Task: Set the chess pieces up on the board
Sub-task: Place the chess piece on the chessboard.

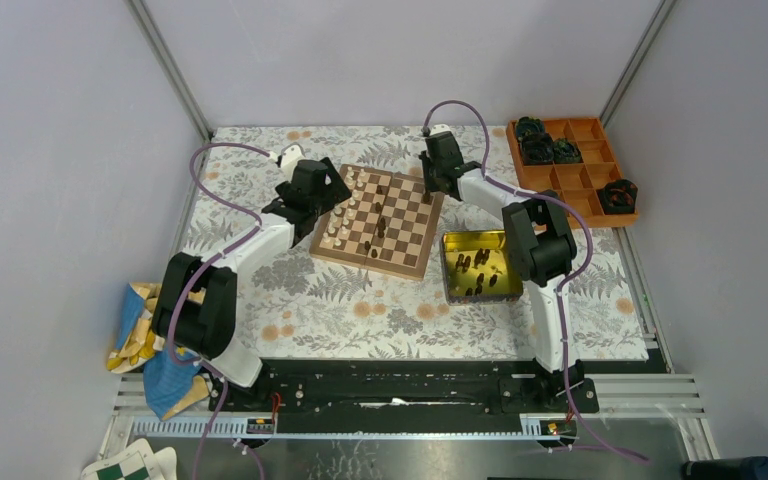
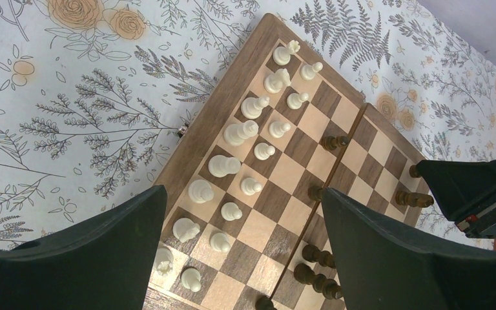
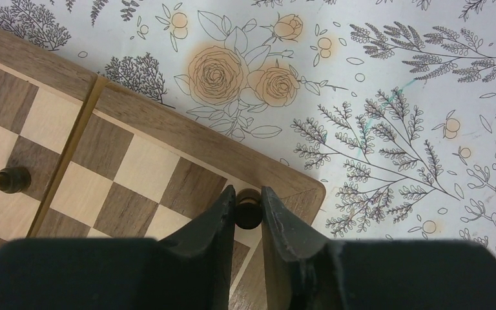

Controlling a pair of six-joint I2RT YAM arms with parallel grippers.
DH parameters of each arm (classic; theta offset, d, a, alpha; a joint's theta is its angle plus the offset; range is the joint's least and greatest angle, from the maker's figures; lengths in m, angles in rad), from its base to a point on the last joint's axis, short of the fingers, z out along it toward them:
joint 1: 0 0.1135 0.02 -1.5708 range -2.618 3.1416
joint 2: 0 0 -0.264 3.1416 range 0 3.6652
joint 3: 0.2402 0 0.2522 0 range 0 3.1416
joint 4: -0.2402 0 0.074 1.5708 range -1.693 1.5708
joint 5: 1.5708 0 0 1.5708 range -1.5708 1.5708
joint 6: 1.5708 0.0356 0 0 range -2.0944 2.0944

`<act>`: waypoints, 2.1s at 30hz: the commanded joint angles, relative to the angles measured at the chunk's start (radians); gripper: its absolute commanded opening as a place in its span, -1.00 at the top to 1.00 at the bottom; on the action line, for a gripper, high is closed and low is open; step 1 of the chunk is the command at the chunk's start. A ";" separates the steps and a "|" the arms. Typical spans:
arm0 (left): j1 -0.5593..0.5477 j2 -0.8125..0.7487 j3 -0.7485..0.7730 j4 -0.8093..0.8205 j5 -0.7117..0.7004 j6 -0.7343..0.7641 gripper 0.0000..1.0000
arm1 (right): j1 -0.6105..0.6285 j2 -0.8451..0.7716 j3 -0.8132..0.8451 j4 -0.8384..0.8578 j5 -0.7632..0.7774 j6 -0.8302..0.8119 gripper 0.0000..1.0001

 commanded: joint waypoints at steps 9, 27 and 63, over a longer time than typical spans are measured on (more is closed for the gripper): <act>0.004 0.017 0.004 0.045 0.002 -0.009 -0.93 | -0.008 0.003 0.047 -0.008 -0.025 0.000 0.30; 0.004 0.013 0.012 0.038 0.001 -0.006 -0.93 | -0.008 -0.031 0.054 -0.014 -0.025 -0.007 0.27; 0.004 -0.014 0.000 0.036 -0.002 -0.010 -0.93 | 0.028 -0.234 -0.078 0.031 0.047 -0.100 0.15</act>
